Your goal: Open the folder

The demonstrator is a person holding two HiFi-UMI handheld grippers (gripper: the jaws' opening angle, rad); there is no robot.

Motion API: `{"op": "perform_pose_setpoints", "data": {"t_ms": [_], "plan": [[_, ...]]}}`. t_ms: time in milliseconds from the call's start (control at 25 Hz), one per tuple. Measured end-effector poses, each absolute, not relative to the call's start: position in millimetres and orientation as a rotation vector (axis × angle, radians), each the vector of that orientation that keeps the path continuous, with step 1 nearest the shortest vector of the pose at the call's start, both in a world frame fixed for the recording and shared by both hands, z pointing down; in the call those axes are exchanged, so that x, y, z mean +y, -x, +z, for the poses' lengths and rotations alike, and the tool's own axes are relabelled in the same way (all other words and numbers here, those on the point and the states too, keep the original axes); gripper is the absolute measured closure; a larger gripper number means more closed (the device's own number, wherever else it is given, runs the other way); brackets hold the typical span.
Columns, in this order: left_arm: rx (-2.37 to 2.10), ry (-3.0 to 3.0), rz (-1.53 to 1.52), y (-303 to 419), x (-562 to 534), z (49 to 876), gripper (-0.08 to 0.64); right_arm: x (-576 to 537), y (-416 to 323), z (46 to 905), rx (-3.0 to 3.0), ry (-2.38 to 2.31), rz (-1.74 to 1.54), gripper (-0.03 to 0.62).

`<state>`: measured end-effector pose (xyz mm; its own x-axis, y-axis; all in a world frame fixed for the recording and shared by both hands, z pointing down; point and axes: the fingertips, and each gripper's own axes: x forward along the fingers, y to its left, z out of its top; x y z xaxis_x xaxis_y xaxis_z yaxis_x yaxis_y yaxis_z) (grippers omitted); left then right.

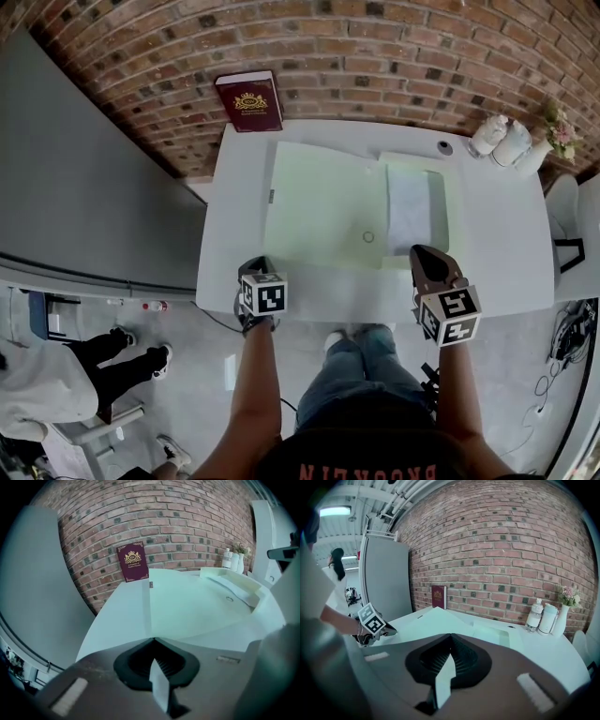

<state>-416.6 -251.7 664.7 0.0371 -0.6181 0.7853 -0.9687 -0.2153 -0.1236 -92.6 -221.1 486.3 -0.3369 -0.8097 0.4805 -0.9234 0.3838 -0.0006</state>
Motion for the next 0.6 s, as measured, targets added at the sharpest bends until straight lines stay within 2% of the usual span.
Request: {"op": "perform_pose_setpoints", "data": {"t_ms": [600], "plan": [[-1.511,-1.886,1.174,417,-250,690,0.56,-224,102,492,-2.219,-1.486,0.379,0.594]]}}
